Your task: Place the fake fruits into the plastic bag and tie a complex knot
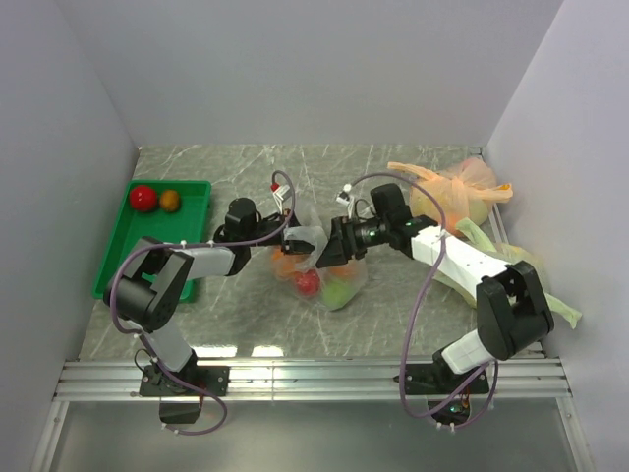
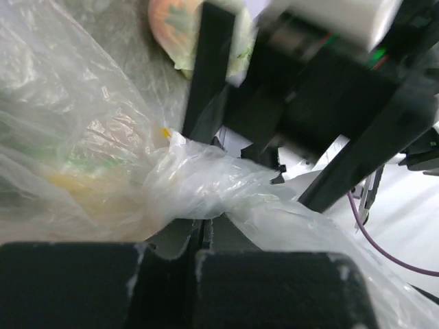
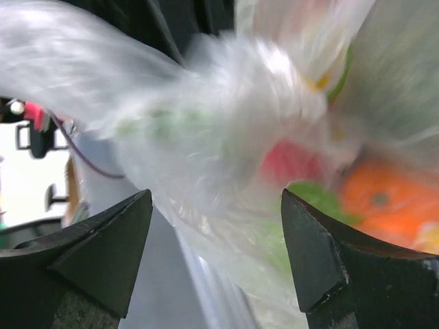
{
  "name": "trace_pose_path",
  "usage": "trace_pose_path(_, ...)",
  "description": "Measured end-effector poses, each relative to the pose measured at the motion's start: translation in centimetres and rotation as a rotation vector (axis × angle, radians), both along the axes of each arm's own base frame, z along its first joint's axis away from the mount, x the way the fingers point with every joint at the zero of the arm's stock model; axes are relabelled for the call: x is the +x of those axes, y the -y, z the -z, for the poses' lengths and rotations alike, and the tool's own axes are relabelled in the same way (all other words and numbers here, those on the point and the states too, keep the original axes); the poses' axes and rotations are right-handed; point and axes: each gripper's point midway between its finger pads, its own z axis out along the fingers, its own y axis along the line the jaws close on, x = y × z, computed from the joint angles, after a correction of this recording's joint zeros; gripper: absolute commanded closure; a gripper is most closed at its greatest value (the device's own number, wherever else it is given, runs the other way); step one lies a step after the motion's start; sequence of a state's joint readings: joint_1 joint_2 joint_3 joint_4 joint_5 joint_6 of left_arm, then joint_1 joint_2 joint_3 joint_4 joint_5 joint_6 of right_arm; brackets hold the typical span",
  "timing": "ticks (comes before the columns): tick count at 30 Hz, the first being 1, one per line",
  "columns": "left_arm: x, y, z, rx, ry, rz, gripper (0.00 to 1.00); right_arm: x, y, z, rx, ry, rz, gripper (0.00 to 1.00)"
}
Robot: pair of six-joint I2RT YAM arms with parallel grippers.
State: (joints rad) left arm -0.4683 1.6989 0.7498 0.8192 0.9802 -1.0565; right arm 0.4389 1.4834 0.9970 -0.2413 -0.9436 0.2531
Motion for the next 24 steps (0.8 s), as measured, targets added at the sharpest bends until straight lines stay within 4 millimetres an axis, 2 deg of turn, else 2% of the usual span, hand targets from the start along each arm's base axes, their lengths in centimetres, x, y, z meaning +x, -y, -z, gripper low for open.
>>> trace_pose_path(1,0.0,0.1,-0.2,-0.006,0.006,0.003,1.00,-0.7,-0.4,0.7,-0.011,-0.029,-0.003,0.17)
trace_pose_path(3,-0.3,0.3,-0.4,-0.016,0.013,0.012,0.99,-1.5,-1.4,1.5,-0.018,-0.068,-0.010,0.25)
trace_pose_path(4,-0.3,0.5,-0.4,-0.019,0.014,0.016,0.99,-1.6,-1.9,1.7,-0.013,-0.080,-0.008,0.38)
trace_pose_path(6,-0.5,0.7,-0.3,-0.026,0.008,0.025,0.99,-1.6,-3.0,1.4,0.009,-0.095,0.000,0.57)
trace_pose_path(7,-0.6,0.7,-0.2,-0.029,0.002,0.034,1.00,-1.2,-3.4,1.2,0.014,-0.093,0.021,0.70)
trace_pose_path(10,-0.3,0.2,-0.9,-0.051,0.025,0.041,1.00,-1.4,-3.8,1.5,0.020,-0.156,0.061,0.82)
trace_pose_path(12,0.7,-0.4,-1.3,-0.062,0.036,0.014,1.00,-1.0,-4.3,1.6,0.025,-0.191,0.096,0.83)
trace_pose_path(14,1.3,-0.9,-1.5,-0.069,0.041,0.003,0.99,-0.7,-5.0,1.4,0.032,-0.195,0.122,0.80)
trace_pose_path(15,1.5,-0.9,-1.5,-0.071,0.042,0.007,0.99,-0.6,-5.2,1.4,0.033,-0.199,0.131,0.75)
trace_pose_path(16,1.6,-1.0,-1.6,-0.072,0.043,0.010,1.00,-0.5,-5.4,1.3,0.034,-0.200,0.135,0.54)
trace_pose_path(17,1.8,-1.0,-1.7,-0.072,0.045,0.011,1.00,-0.4,-5.6,1.2,0.033,-0.205,0.136,0.43)
trace_pose_path(20,1.1,-0.7,-1.6,-0.070,0.038,0.038,1.00,0.0,-6.1,-0.1,0.037,-0.136,0.102,0.31)
trace_pose_path(22,0.9,-0.5,-1.5,-0.066,0.045,0.049,1.00,0.1,-5.5,-0.6,0.019,-0.094,0.086,0.21)
trace_pose_path(24,0.6,-0.5,-1.2,-0.057,0.038,0.059,0.99,-0.1,-4.4,-1.0,0.001,-0.055,0.077,0.21)
